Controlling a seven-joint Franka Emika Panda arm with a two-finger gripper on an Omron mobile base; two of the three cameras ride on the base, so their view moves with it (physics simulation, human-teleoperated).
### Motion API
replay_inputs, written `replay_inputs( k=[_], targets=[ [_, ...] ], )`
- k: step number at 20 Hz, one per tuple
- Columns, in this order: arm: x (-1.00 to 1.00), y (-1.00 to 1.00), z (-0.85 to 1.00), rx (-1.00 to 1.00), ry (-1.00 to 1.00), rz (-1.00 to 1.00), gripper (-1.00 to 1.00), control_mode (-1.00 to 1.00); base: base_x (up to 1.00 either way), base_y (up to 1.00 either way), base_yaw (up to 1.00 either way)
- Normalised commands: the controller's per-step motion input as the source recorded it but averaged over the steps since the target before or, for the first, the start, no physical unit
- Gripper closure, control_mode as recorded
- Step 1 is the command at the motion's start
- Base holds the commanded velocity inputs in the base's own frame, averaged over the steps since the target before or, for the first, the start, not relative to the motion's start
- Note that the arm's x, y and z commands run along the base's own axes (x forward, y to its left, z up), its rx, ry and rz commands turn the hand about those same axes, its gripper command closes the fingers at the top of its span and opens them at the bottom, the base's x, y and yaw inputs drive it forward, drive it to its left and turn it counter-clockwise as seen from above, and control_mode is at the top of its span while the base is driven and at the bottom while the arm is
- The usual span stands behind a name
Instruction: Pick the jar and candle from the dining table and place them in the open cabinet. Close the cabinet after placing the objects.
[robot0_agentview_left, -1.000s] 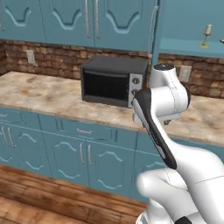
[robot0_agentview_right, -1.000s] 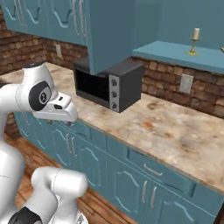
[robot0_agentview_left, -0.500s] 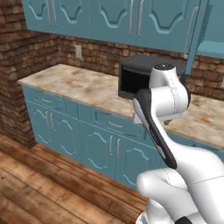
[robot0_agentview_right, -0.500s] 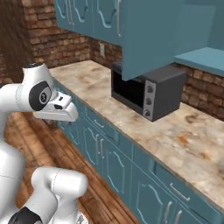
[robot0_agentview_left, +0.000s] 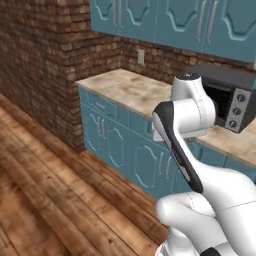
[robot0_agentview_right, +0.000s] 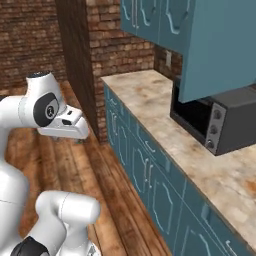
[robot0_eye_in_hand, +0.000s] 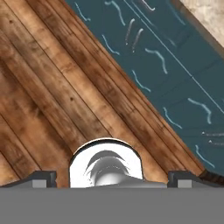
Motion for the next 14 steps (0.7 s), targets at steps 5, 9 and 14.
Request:
replay_inputs(
  k=[5,9,14],
  targets=[
    [0.00,0.00,0.00,0.00,0.00,0.00,-1.00,1.00,0.02,0.89,0.10],
    [0.00,0.00,0.00,0.00,0.00,0.00,-1.00,1.00,0.09,0.91,0.11],
    [0.00,0.00,0.00,0.00,0.00,0.00,-1.00,1.00,0.19,0.27,0.28]
  ],
)
